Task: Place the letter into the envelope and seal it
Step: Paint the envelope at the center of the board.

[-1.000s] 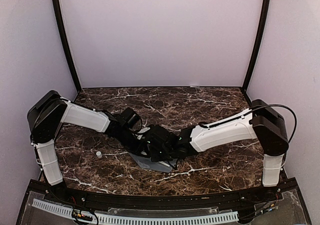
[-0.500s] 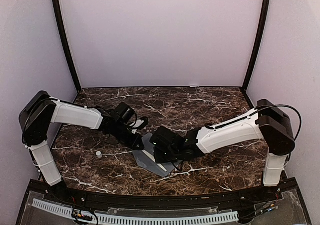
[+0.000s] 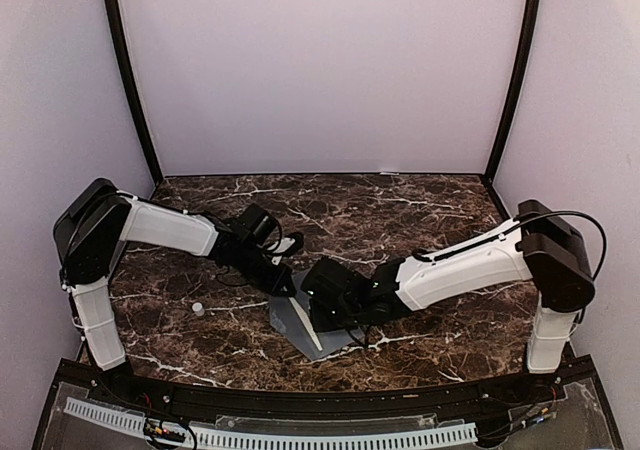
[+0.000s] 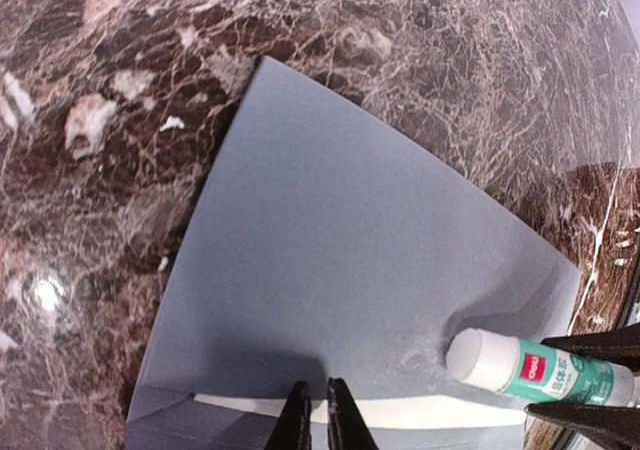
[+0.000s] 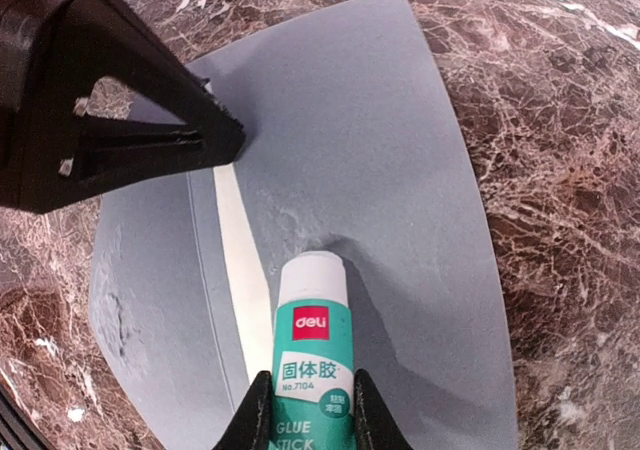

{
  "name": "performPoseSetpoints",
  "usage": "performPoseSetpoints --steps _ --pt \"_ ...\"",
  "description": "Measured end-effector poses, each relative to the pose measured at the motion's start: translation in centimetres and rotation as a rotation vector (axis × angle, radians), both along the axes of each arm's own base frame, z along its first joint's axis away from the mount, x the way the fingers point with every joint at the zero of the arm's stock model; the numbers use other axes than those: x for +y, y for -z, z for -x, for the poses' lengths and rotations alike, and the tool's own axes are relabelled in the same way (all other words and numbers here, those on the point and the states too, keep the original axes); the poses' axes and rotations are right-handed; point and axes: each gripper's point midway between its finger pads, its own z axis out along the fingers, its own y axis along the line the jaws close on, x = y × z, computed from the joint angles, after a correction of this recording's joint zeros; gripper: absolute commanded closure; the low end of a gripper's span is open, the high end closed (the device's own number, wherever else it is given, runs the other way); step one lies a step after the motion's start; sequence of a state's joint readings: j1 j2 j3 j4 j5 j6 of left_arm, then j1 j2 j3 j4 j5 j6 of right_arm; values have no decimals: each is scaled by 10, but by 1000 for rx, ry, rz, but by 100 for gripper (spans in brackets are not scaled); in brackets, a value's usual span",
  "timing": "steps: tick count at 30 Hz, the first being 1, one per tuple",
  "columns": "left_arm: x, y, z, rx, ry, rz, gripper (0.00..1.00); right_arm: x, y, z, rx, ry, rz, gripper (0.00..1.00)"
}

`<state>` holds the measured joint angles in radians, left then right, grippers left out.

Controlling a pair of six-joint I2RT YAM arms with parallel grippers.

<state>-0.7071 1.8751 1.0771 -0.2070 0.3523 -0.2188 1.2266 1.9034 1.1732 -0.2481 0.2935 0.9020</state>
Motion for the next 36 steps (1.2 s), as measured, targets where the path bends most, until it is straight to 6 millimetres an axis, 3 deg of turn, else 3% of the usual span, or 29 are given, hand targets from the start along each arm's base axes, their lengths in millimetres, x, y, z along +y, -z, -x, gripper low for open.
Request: performPoseSetpoints --steps 8,36 --pt "-8 2 -9 -2 -9 12 95 -5 0 11 10 -19 12 100" --pt "-11 2 -10 3 -15 17 95 -3 0 46 54 -100 71 100"
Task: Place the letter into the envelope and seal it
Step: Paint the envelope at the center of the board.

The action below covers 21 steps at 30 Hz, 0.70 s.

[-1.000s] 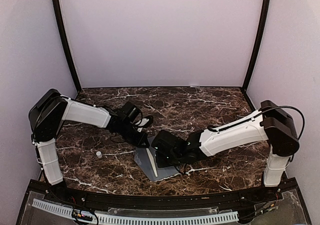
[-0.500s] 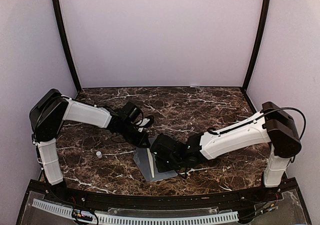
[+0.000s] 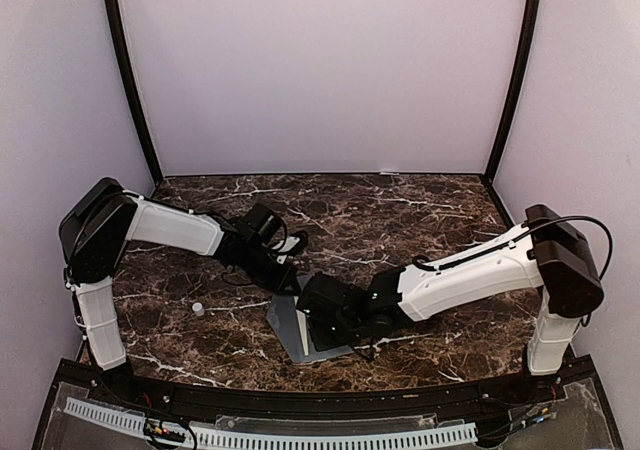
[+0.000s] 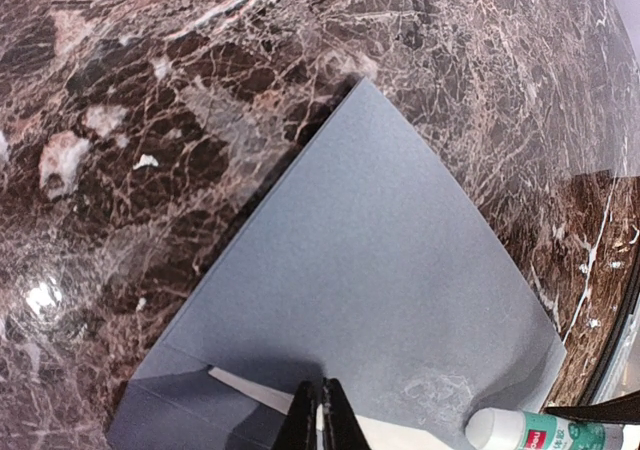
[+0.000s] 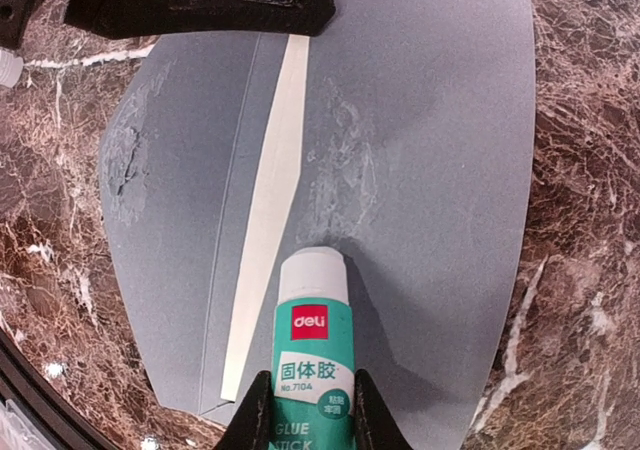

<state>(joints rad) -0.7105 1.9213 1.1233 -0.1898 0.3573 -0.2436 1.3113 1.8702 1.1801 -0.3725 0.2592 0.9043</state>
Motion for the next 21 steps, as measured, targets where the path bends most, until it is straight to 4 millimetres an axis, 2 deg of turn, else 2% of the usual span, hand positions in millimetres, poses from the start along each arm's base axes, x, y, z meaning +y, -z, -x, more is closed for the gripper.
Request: performPoseSetpoints --steps 21 --pt "-1 0 -1 0 1 2 95 4 0 -5 6 32 19 100"
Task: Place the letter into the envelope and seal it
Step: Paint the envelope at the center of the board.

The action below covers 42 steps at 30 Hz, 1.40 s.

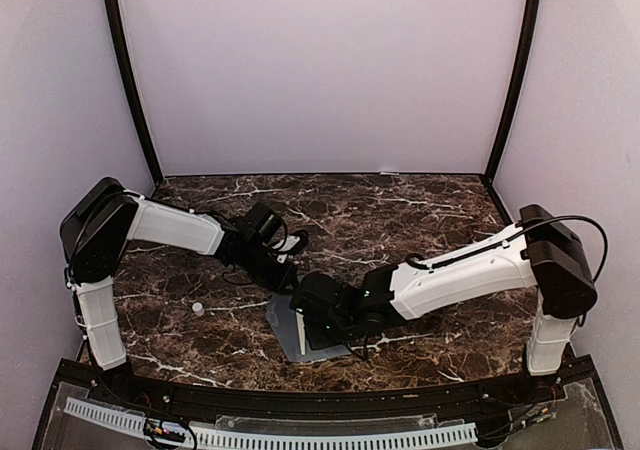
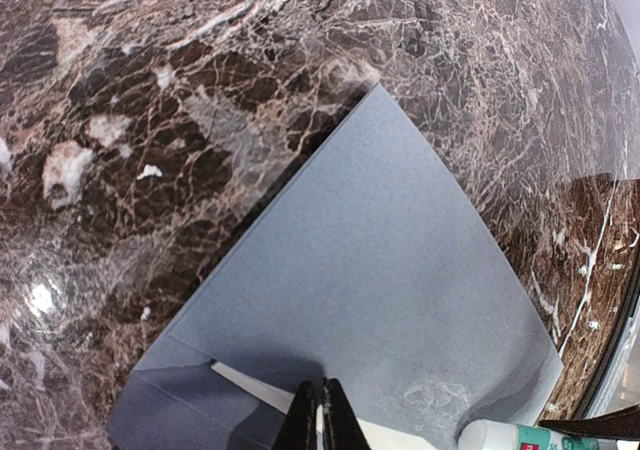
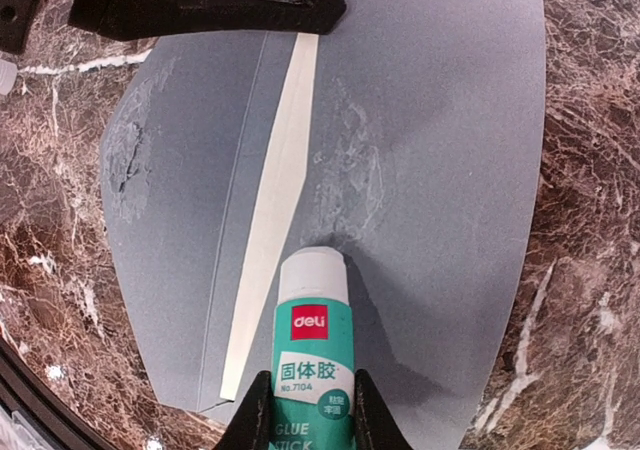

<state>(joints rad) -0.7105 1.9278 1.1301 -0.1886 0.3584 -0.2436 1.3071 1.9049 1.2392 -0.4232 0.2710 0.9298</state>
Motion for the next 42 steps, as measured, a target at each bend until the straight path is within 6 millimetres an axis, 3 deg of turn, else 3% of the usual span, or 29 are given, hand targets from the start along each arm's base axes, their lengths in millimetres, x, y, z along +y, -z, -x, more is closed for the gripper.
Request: performPoseSetpoints --steps 18,33,42 --pt "-1 0 0 3 2 4 95 2 0 -20 -11 27 -6 100" --pt "-2 0 -2 1 1 8 95 8 1 -48 -36 42 -18 100" --pt "-1 0 -7 -9 -9 6 95 11 1 -52 -42 36 -17 100"
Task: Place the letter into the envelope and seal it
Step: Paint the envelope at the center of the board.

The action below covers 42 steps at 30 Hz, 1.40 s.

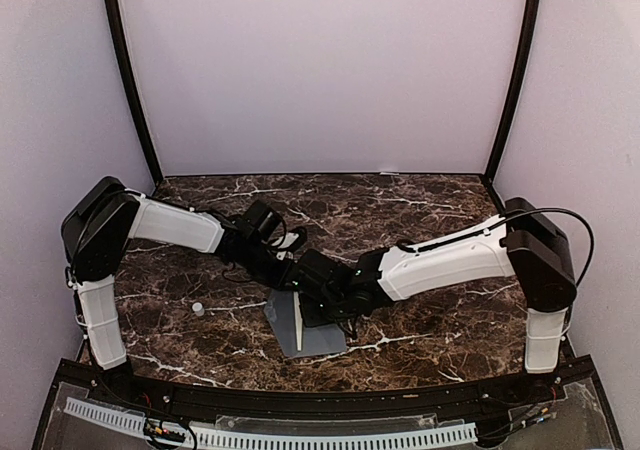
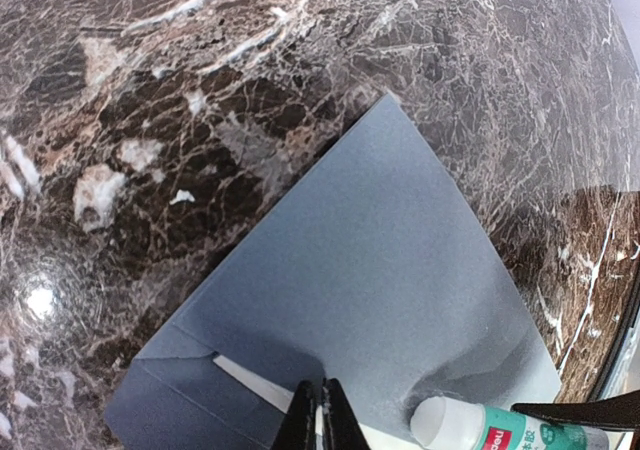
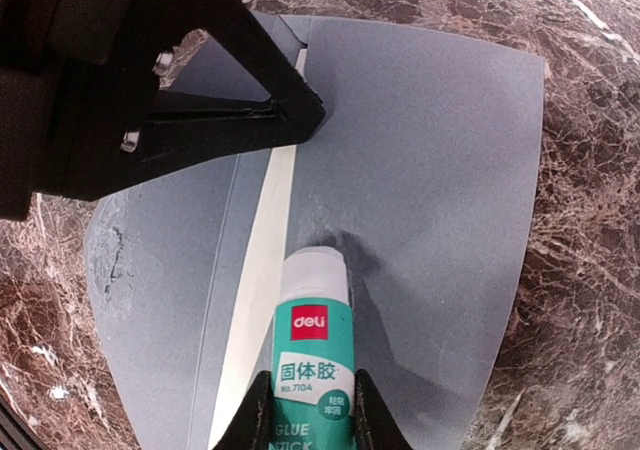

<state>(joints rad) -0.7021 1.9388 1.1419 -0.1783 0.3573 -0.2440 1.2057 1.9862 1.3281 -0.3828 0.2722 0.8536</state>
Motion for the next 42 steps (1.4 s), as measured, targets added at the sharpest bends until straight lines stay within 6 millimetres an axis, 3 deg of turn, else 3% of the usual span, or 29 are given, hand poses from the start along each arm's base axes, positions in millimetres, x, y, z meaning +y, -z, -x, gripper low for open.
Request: performPoseSetpoints --steps 10,18,23,42 --pt "0 0 0 0 0 1 95 -4 -4 8 3 -18 23 100" --pt "0 0 0 -1 0 0 95 -9 -18 46 21 -48 46 100" --pt "0 0 0 -1 0 0 95 -13 -14 58 37 -53 63 100" --pt "0 0 0 0 0 -1 95 -14 -6 50 39 -42 76 100"
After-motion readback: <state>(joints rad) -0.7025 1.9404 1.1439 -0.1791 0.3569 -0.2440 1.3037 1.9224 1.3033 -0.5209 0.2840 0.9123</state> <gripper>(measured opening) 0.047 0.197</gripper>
